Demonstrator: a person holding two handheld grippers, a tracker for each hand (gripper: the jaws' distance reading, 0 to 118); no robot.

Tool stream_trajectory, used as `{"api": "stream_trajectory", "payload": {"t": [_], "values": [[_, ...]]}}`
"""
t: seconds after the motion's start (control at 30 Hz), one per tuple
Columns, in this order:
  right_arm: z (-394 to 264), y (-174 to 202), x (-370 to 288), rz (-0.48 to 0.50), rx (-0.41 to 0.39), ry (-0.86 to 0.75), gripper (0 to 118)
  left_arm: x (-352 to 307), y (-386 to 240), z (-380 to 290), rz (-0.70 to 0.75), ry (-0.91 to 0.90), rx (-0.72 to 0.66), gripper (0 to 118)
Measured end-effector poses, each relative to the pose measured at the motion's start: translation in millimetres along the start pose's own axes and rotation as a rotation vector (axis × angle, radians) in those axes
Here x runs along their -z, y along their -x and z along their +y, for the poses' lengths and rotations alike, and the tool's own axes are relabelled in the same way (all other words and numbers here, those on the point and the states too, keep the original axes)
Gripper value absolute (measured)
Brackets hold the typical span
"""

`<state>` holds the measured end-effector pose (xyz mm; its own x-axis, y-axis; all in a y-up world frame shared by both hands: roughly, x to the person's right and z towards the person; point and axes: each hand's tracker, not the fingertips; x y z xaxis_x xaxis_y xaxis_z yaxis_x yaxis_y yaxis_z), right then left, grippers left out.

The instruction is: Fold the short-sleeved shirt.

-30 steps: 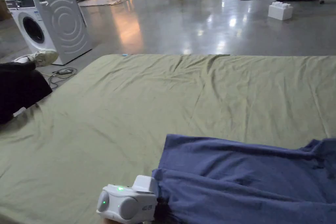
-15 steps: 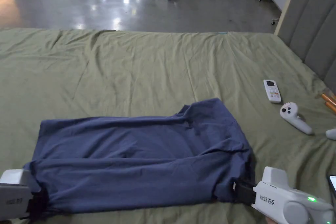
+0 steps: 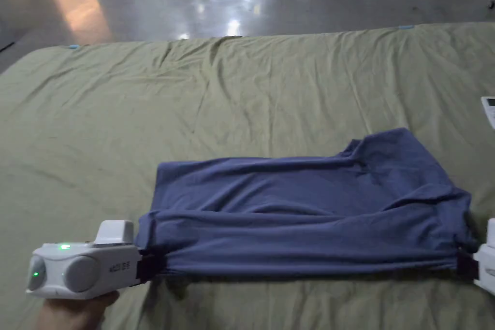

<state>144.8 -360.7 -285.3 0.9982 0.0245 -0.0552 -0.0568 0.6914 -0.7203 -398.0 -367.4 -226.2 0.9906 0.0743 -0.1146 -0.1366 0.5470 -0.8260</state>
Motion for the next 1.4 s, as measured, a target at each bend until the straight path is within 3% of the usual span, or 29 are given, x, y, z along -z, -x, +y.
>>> {"api": "stream_trajectory", "payload": {"t": [0.23, 0.47, 0.5, 0.57, 0.6, 0.67, 0.73, 0.9, 0.97, 1.1, 1.17, 1.23, 1.27, 1.33, 1.4], "values": [[-42.4, 4.7, -73.9, 0.001, -0.045, -0.032, 9, -54.0, 3.1, -56.2, -0.025, -0.051, 0.047, 9], [-81.3, 5.2, -71.8, 0.029, -0.037, 0.065, 10, -51.7, 5.5, -101.0, -0.088, -0.034, -0.007, 11], [-81.0, 2.5, -70.6, 0.036, -0.028, 0.062, 14, -50.1, 5.6, -104.6, -0.088, -0.034, -0.002, 21], [-75.1, 0.0, -71.3, 0.029, -0.007, 0.061, 61, -46.4, 7.4, -106.2, -0.065, -0.047, 0.007, 73], [-73.0, -0.9, -73.6, 0.010, -0.003, 0.060, 72, -46.4, 9.6, -106.5, -0.043, -0.051, 0.006, 86], [-73.3, -23.7, -77.6, -0.013, -0.016, 0.019, 64, -65.2, 14.8, -103.9, -0.003, -0.156, -0.021, 86], [-67.3, -25.5, -102.2, -0.008, -0.052, -0.075, 65, -96.6, 14.3, -98.1, -0.024, -0.331, -0.036, 86], [-45.3, -6.6, -179.8, 0.048, -0.059, -0.339, 69, -185.6, -23.1, -75.2, -0.007, -0.668, 0.079, 86], [-36.8, 8.6, -204.9, 0.020, -0.098, -0.487, 72, -213.1, -45.0, -65.6, -0.023, -0.746, 0.107, 86], [-26.3, 35.5, -238.0, 0.030, -0.177, -0.640, 71, -246.6, -81.9, -70.7, -0.051, -0.869, 0.146, 80], [-27.5, 43.4, -248.4, 0.074, -0.183, -0.671, 51, -256.0, -95.6, -78.1, -0.030, -0.896, 0.174, 55], [-31.8, 50.2, -257.2, 0.105, -0.193, -0.684, 18, -261.0, -104.4, -83.0, 0.008, -0.924, 0.208, 19], [-34.3, 52.7, -259.5, 0.106, -0.186, -0.674, 11, -262.1, -105.6, -85.7, 0.017, -0.923, 0.218, 9], [-38.9, 57.8, -265.4, 0.117, -0.192, -0.679, 0, -264.8, -106.0, -88.4, -0.002, -0.906, 0.222, 1], [-41.1, 60.9, -266.7, 0.158, -0.163, -0.656, 0, -266.2, -106.8, -91.6, -0.039, -0.882, 0.204, 0]]}}
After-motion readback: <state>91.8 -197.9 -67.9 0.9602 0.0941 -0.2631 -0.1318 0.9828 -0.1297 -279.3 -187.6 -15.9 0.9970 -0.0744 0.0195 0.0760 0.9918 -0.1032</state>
